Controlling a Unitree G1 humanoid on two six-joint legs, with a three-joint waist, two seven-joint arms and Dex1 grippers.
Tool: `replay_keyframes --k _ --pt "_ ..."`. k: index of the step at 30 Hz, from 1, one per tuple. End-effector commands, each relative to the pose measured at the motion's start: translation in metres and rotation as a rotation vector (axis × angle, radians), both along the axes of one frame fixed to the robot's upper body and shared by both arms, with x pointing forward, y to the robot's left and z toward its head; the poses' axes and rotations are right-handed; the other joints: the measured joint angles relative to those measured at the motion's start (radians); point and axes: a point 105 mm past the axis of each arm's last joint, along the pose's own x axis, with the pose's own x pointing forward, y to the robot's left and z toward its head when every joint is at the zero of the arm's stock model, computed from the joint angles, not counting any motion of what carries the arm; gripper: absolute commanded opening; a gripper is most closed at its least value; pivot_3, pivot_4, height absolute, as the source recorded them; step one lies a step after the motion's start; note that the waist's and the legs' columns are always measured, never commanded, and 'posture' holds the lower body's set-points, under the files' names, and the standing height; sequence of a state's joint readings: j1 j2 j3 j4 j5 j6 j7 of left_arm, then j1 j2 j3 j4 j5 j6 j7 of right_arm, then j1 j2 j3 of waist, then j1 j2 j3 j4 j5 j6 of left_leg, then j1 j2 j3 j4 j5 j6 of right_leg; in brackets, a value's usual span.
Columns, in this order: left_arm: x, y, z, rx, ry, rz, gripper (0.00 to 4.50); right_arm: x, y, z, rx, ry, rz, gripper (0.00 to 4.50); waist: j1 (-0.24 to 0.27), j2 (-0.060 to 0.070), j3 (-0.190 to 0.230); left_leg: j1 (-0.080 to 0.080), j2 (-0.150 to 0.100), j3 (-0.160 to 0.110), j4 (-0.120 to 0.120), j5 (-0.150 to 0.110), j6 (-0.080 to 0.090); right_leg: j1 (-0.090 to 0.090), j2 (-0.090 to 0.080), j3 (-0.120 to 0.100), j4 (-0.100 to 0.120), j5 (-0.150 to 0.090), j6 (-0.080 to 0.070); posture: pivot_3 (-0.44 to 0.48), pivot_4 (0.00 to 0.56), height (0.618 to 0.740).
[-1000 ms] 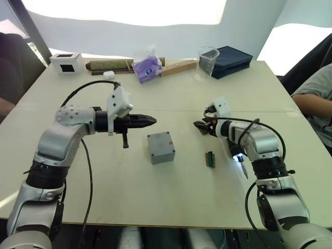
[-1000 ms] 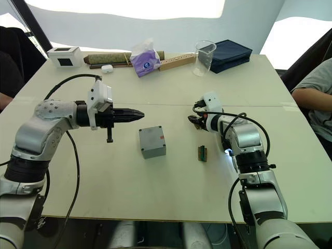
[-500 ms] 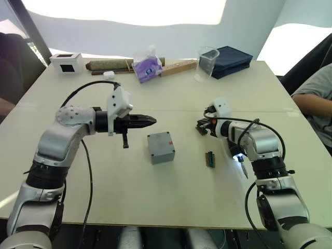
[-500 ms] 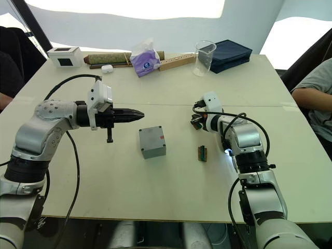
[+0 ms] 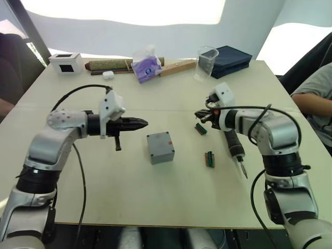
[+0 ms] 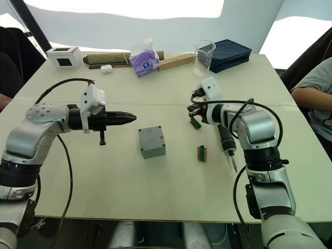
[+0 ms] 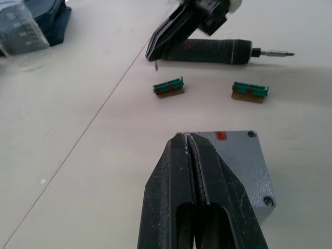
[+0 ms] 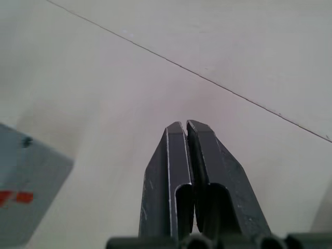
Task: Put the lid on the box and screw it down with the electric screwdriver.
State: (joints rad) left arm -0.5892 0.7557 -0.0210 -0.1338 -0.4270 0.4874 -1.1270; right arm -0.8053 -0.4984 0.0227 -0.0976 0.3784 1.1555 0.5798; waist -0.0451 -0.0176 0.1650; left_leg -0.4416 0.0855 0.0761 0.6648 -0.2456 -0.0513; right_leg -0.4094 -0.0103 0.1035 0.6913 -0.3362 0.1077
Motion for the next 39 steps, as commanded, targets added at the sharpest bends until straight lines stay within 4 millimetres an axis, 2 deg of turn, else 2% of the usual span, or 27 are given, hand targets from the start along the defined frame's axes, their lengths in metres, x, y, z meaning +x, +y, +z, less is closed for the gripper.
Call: replay_keyframes --k 1,5,10,17,27,39 --pt "-0.008 0.006 0.015 -0.001 -0.055 -0.006 0.0 -0.019 0.029 0.025 0.02 -0.049 0.124 0.04 0.001 0.0 0.0 0.0 0.0 0.0 0.0 0.0 0.0 0.0 0.0 0.0 0.0 0.0 0.0 0.0 0.15 0.74" --pt "-0.011 0.015 0.012 0.011 -0.043 0.017 0.0 -0.033 0.053 0.028 0.032 -0.036 0.202 0.04 0.001 0.0 0.0 0.0 0.0 0.0 0.0 0.0 0.0 0.0 0.0 0.0 0.0 0.0 0.0 0.0 0.15 0.74" --pt "-0.012 0.018 0.011 0.015 -0.04 0.033 0.0 -0.041 0.065 0.012 -0.008 -0.017 0.25 0.04 0.003 0.0 0.0 -0.001 0.0 0.0 0.0 0.0 0.0 0.0 -0.001 0.0 0.0 0.0 0.0 0.0 0.15 0.74" --pt "-0.014 0.016 0.009 0.011 -0.039 0.038 0.0 -0.037 0.069 -0.004 -0.032 0.001 0.252 0.04 0.0 0.0 0.0 -0.001 0.0 0.0 0.0 0.0 0.0 0.0 -0.001 0.0 0.0 0.0 0.0 0.0 0.15 0.74" --pt "-0.016 0.017 0.006 0.025 -0.034 0.036 0.0 -0.03 0.072 -0.001 -0.012 -0.016 0.242 0.04 0.0 0.0 0.0 -0.001 0.0 0.0 0.0 0.0 0.0 0.0 0.0 0.0 0.0 0.0 0.0 0.0 0.15 0.74" --pt "-0.016 0.017 0.007 0.029 -0.037 0.04 0.0 -0.024 0.076 -0.007 -0.002 -0.008 0.233 0.04 0.001 0.0 0.0 -0.001 0.0 0.0 0.0 0.0 0.0 0.0 0.0 0.0 0.0 0.0 0.0 0.0 0.15 0.74"
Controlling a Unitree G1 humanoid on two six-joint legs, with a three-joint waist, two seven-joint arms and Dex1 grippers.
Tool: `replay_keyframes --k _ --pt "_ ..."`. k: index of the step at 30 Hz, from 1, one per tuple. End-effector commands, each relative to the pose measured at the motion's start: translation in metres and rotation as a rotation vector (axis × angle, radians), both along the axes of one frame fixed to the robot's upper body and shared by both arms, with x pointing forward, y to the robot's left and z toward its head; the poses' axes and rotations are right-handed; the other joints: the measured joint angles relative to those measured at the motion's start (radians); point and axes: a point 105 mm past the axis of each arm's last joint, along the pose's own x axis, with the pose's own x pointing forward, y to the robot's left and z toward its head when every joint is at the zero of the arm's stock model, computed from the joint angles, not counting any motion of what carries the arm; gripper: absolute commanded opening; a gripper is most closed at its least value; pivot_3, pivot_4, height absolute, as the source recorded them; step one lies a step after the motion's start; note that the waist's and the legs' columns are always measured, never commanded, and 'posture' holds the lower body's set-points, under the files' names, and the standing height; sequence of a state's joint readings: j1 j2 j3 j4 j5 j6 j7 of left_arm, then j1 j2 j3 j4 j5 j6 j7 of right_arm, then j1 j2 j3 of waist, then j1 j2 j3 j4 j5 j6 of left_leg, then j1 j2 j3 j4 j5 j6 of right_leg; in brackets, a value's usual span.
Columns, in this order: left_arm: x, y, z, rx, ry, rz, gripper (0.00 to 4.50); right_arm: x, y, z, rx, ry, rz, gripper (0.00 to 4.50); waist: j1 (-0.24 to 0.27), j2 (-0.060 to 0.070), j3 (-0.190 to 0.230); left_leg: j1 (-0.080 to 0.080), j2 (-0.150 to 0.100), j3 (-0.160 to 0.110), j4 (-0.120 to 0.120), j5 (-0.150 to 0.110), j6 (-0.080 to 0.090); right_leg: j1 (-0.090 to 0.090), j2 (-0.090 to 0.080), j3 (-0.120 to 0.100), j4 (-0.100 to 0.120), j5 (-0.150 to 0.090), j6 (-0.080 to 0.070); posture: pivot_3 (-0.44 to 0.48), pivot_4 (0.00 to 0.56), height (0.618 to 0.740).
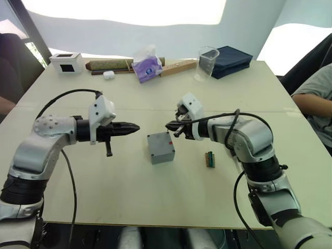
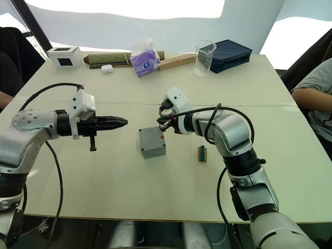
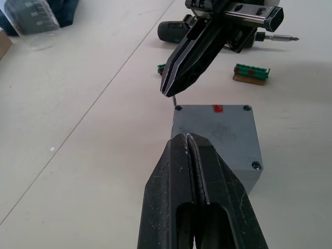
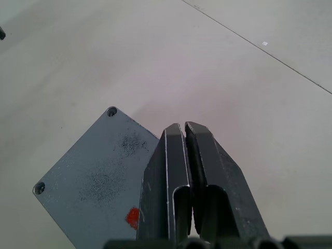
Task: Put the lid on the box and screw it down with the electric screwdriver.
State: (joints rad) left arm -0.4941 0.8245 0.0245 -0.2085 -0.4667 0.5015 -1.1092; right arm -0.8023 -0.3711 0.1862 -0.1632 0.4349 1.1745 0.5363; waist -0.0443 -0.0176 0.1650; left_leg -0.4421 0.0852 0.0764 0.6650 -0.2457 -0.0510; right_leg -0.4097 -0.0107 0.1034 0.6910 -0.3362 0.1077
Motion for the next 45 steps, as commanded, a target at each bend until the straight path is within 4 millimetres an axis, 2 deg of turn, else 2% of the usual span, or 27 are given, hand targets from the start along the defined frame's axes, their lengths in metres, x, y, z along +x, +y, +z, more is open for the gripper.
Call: replay_keyframes --k 1,9,31,45 --pt "-0.003 0.003 0.012 0.006 -0.05 0.002 0.0 0.0 0.005 0.014 0.017 -0.055 0.02 0.04 0.0 0.0 0.0 0.0 0.0 0.0 0.0 0.0 0.0 0.0 0.0 0.0 0.0 0.0 0.0 0.0 0.15 0.74" --pt "-0.003 0.002 0.011 0.006 -0.046 -0.001 0.0 -0.003 0.004 0.015 0.02 -0.052 0.026 0.04 0.0 0.0 0.0 0.0 0.0 0.0 0.0 0.0 0.0 0.0 0.0 0.0 0.0 0.0 0.0 0.0 0.15 0.74" --pt "-0.002 -0.002 0.006 -0.001 -0.034 -0.012 0.0 -0.003 0.001 0.001 -0.006 -0.04 0.02 0.04 0.0 0.0 0.0 0.0 0.0 0.0 0.0 0.0 0.0 0.0 0.0 0.0 0.0 0.0 0.0 0.0 0.15 0.74" --pt "-0.004 -0.005 0.004 0.003 -0.032 -0.017 0.0 -0.002 -0.006 -0.029 -0.026 0.004 0.01 0.04 0.0 0.0 0.0 0.0 0.0 0.0 0.0 0.0 0.0 0.0 0.0 0.0 0.0 0.0 0.0 0.0 0.15 0.74"
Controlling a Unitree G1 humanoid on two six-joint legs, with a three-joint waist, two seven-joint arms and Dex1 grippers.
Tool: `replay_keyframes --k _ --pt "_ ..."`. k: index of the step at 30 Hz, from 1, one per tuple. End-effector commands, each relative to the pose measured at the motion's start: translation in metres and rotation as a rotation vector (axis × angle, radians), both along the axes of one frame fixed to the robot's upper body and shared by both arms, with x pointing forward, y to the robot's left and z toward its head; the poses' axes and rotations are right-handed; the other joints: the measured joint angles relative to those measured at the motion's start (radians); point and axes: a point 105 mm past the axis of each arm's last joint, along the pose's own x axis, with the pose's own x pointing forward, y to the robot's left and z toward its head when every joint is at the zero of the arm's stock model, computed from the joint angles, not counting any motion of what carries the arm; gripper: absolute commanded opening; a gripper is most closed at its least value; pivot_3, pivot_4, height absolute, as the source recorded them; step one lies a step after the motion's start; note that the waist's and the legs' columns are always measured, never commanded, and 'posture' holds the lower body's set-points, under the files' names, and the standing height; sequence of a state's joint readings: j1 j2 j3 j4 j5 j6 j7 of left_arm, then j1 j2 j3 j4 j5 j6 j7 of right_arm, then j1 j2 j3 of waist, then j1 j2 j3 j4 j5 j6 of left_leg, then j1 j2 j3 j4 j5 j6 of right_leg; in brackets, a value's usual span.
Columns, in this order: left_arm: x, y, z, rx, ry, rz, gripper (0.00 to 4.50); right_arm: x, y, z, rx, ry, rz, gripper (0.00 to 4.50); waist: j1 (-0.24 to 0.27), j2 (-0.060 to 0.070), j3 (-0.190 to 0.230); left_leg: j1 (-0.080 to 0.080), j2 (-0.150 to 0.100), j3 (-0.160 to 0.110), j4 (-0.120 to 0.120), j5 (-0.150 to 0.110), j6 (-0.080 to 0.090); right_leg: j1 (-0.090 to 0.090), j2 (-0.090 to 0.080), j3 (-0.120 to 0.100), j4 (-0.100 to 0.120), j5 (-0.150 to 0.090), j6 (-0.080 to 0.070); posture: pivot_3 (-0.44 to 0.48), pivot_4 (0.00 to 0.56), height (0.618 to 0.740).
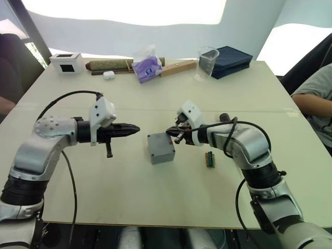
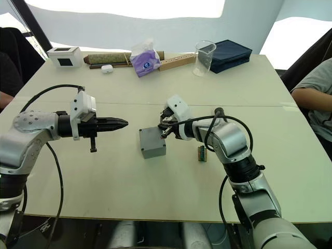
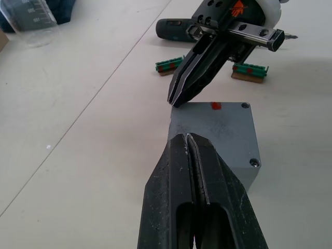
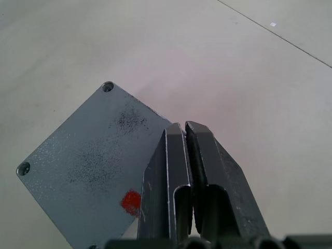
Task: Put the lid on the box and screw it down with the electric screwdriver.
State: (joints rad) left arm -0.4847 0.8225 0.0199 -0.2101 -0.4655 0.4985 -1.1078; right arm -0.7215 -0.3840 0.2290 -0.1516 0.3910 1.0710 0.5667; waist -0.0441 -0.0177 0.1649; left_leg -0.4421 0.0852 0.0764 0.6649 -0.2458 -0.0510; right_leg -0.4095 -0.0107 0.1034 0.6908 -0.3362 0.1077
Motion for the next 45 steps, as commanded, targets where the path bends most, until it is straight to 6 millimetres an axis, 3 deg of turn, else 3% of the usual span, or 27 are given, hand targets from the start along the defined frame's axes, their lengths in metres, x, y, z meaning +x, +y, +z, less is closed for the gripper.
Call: replay_keyframes --k 1,4,8,13,16,19,21,27,45 --pt "-0.003 -0.004 0.008 0.001 -0.04 -0.017 0.0 0.0 -0.003 -0.006 -0.007 0.008 -0.003 0.28 0.0 0.0 0.0 0.0 0.0 0.0 0.0 0.0 0.0 0.0 0.0 0.0 0.0 0.0 0.0 0.0 0.15 0.74" --pt "-0.003 -0.005 0.008 -0.001 -0.039 -0.02 0.0 0.0 -0.003 -0.003 0.007 0.005 -0.002 1.18 0.0 0.0 0.0 0.0 0.0 0.0 0.0 0.0 0.0 0.0 0.0 0.0 0.0 0.0 0.0 0.0 0.15 0.74" --pt "-0.004 -0.008 0.008 -0.006 -0.037 -0.029 0.0 -0.002 -0.006 0.011 0.009 -0.029 0.003 2.81 0.0 0.0 0.0 0.0 0.0 0.0 0.0 0.0 0.0 0.0 0.0 0.0 0.0 0.0 0.0 0.0 0.15 0.74" --pt "-0.006 -0.014 0.011 -0.022 -0.04 -0.061 0.0 -0.014 -0.027 0.044 -0.051 -0.101 0.012 4.43 0.004 0.0 0.0 0.0 0.0 0.0 0.0 0.0 0.0 0.0 0.0 0.0 0.0 0.0 0.0 0.0 0.15 0.74" --pt "-0.007 -0.022 0.015 -0.042 -0.051 -0.103 0.0 -0.016 -0.061 0.064 -0.17 -0.103 -0.062 4.43 0.006 0.0 0.0 -0.001 0.0 0.0 0.0 0.0 0.0 0.0 -0.001 0.0 0.0 0.0 0.0 0.0 0.15 0.74" --pt "-0.01 -0.029 0.016 -0.051 -0.051 -0.138 0.0 -0.017 -0.084 0.071 -0.261 -0.08 -0.127 4.43 0.007 0.0 0.0 0.0 0.0 0.0 0.0 0.0 0.0 0.0 -0.001 0.0 -0.001 0.0 0.0 0.0 0.15 0.74" --pt "-0.012 -0.036 0.017 -0.057 -0.055 -0.182 0.0 -0.015 -0.109 0.071 -0.353 -0.019 -0.22 4.43 0.004 0.0 0.0 0.0 0.0 0.0 -0.001 -0.001 0.001 0.0 0.0 0.0 -0.001 0.0 0.0 0.0 0.15 0.74" --pt "-0.016 -0.051 0.02 -0.075 -0.076 -0.256 0.0 -0.013 -0.157 0.057 -0.443 0.271 -0.417 4.43 0.0 0.001 0.001 0.0 0.0 0.001 0.0 -0.001 0.001 -0.001 0.0 0.002 -0.001 0.0 0.0 0.0 0.15 0.74" --pt "-0.031 -0.055 0.02 -0.082 -0.106 -0.25 0.0 0.009 -0.169 0.001 -0.516 0.572 -0.578 4.43 0.001 0.001 0.001 -0.001 0.0 0.002 0.0 -0.001 0.003 -0.002 0.0 0.002 -0.002 0.0 0.0 0.0 0.15 0.74"
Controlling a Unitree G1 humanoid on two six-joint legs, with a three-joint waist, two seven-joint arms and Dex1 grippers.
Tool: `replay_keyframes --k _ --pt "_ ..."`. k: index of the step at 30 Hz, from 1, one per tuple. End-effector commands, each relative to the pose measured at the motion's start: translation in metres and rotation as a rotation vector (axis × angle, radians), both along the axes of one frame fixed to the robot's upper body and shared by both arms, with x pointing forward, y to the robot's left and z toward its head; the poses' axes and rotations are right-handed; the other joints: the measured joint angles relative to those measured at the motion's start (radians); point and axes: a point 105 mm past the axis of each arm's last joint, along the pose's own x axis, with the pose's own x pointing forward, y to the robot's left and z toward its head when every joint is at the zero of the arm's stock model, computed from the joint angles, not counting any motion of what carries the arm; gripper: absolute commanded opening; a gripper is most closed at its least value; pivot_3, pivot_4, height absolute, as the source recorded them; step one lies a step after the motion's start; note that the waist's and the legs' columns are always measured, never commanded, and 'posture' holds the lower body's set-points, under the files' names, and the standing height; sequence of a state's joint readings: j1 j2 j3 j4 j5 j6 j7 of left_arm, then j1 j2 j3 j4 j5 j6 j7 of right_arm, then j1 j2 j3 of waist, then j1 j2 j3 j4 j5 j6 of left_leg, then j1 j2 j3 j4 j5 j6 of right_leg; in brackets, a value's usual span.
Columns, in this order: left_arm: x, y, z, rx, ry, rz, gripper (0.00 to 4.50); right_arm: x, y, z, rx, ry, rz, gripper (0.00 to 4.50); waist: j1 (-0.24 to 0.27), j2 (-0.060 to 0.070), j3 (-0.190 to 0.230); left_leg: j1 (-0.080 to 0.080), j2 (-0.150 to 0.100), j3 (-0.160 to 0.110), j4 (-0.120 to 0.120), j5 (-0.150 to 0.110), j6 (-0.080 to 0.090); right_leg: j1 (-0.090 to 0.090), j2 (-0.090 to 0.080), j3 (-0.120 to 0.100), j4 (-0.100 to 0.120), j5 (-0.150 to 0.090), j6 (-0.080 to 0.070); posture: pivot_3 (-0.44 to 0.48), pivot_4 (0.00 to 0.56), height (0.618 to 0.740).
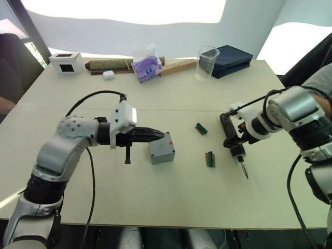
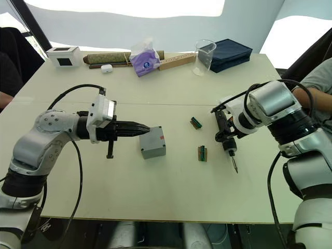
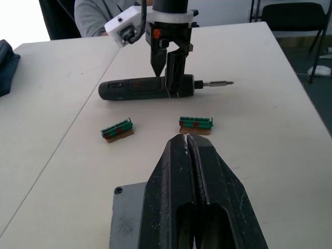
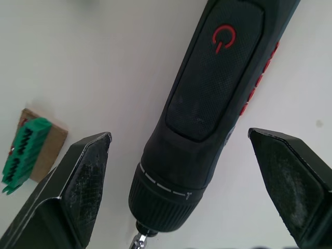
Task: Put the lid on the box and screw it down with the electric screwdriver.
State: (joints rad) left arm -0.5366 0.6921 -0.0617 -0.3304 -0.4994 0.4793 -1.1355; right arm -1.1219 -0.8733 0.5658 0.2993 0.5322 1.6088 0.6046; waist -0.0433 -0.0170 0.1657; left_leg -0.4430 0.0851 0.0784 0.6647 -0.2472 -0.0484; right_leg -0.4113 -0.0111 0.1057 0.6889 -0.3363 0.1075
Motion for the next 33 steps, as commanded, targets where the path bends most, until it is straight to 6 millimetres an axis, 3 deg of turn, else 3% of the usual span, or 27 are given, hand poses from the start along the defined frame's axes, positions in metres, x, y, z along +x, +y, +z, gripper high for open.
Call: replay_keyframes --k 1,8,11,15,18,24,30,33 --pt "-0.006 0.002 0.008 -0.013 -0.038 0.01 0.0 0.007 -0.001 0.002 -0.014 0.003 -0.046 4.43 -0.001 0.0 0.0 0.0 0.0 0.0 0.0 0.0 0.0 0.0 0.0 0.0 0.0 0.0 0.0 0.0 0.15 0.74" --pt "-0.009 0.005 0.007 -0.014 -0.034 0.04 0.0 0.01 0.004 -0.012 -0.005 0.062 -0.085 4.43 0.0 0.0 0.0 0.0 0.0 0.0 0.0 0.0 0.0 0.001 0.0 0.0 0.0 0.0 0.0 0.0 0.15 0.74" --pt "-0.01 0.006 0.008 -0.013 -0.034 0.055 0.0 0.011 0.007 -0.016 -0.003 0.072 -0.088 3.71 -0.001 -0.001 0.0 0.001 0.0 0.0 0.0 0.0 0.0 0.001 0.0 -0.001 0.0 0.0 0.0 0.0 0.15 0.74" --pt "-0.009 0.009 0.007 -0.009 -0.032 0.07 0.0 0.013 0.01 -0.016 0.014 0.066 -0.096 2.2 -0.002 -0.001 -0.001 0.001 0.0 -0.001 0.0 0.0 0.0 0.001 0.0 -0.001 0.0 0.0 0.0 0.0 0.15 0.74" --pt "-0.007 0.011 0.005 0.0 -0.029 0.077 0.0 0.015 0.01 -0.012 0.028 0.051 -0.11 1.83 -0.004 -0.001 -0.001 0.001 0.0 0.0 0.0 0.0 0.0 0.002 0.0 -0.001 0.0 0.0 0.0 0.0 0.15 0.74" --pt "-0.002 0.016 0.001 0.016 -0.018 0.092 0.0 0.03 0.009 0.02 0.085 -0.077 -0.172 1.72 -0.007 0.0 0.0 0.001 0.0 0.0 0.001 0.0 0.0 0.002 0.0 0.0 0.0 0.0 0.0 0.0 0.15 0.74" --pt "0.004 0.022 -0.006 0.047 -0.004 0.106 0.0 0.035 0.016 0.073 0.161 -0.288 -0.107 1.72 0.0 0.002 0.001 -0.002 0.0 0.001 -0.002 0.0 0.0 -0.003 0.0 0.0 0.001 0.0 0.0 0.0 0.15 0.74" --pt "0.008 0.025 -0.011 0.065 0.008 0.108 0.0 0.023 0.052 0.107 0.293 -0.457 0.095 1.72 0.001 0.002 0.001 -0.002 0.0 0.001 -0.003 0.0 0.0 -0.003 0.0 0.0 0.0 0.0 0.0 0.0 0.15 0.74"
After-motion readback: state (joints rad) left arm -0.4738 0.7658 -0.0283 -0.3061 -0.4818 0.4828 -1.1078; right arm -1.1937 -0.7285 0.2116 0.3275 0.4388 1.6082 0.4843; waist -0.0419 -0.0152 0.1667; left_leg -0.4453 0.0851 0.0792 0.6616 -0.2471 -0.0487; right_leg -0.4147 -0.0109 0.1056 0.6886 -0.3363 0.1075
